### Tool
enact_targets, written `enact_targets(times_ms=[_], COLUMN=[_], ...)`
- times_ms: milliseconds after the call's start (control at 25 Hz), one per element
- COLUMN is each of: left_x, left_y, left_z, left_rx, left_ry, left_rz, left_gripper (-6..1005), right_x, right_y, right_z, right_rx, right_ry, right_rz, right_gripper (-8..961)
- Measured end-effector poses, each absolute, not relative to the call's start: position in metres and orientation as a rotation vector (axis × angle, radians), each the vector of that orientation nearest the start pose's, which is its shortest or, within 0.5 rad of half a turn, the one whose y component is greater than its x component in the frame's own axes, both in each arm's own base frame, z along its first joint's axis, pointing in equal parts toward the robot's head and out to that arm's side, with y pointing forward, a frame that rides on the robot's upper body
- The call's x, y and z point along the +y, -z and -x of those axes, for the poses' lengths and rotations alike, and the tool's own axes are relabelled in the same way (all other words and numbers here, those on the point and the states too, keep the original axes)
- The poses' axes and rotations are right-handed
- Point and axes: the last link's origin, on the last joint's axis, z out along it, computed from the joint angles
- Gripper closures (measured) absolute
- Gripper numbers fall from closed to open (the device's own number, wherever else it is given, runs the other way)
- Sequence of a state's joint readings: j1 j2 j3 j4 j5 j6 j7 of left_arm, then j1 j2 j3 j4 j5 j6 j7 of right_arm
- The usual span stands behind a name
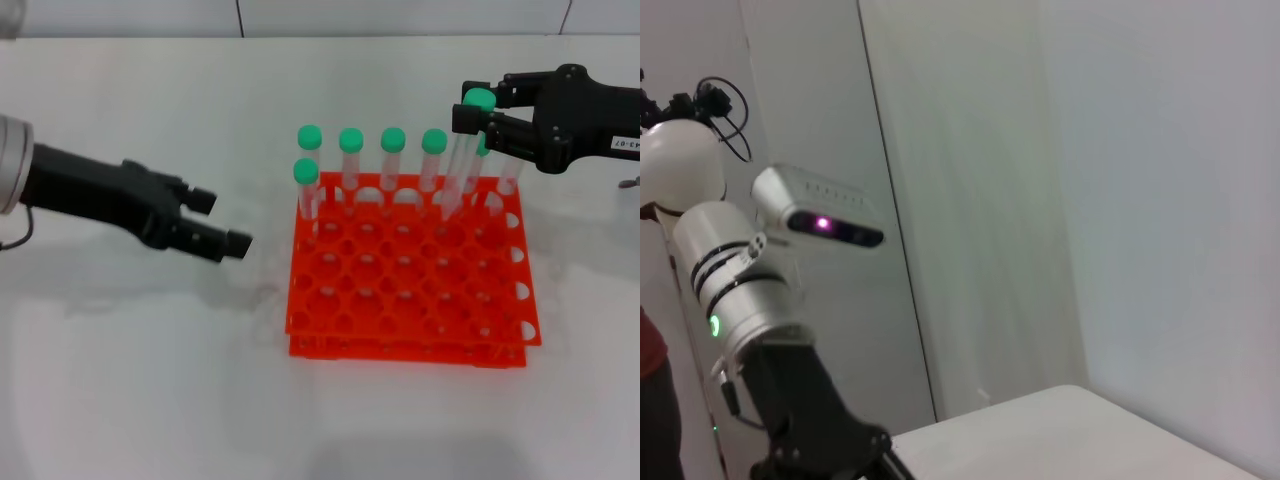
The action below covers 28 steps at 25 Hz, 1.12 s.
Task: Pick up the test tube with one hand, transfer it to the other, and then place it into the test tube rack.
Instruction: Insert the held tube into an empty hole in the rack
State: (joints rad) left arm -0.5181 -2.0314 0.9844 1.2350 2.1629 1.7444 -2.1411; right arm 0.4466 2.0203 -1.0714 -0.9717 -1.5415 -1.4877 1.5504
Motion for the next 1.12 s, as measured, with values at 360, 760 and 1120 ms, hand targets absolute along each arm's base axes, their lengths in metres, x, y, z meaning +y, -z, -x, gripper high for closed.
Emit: enact_targets(times_ms=[360, 760, 1120], left_x=[0.316, 0.301, 0.298], left_y=[-0.063, -0.068, -0.063], left_z=[0.245, 0.264, 0.264], left_rx=[-0.828, -0.638, -0.568], left_ry=[0.077, 0.070, 0.059], left_rz=[2.833, 2.861, 2.906], left_gripper=[111, 111, 111], right_x=[0.348, 0.352, 0.362], right_y=[-0.031, -0.025, -0.008], right_z=[-0.191, -0.182, -0.166], right_rx=[0.408, 0.408, 0.394], right_ry=[-0.923, -0.946, -0.940], right_rz=[2.688, 2.683, 2.665], right_gripper=[686, 687, 687])
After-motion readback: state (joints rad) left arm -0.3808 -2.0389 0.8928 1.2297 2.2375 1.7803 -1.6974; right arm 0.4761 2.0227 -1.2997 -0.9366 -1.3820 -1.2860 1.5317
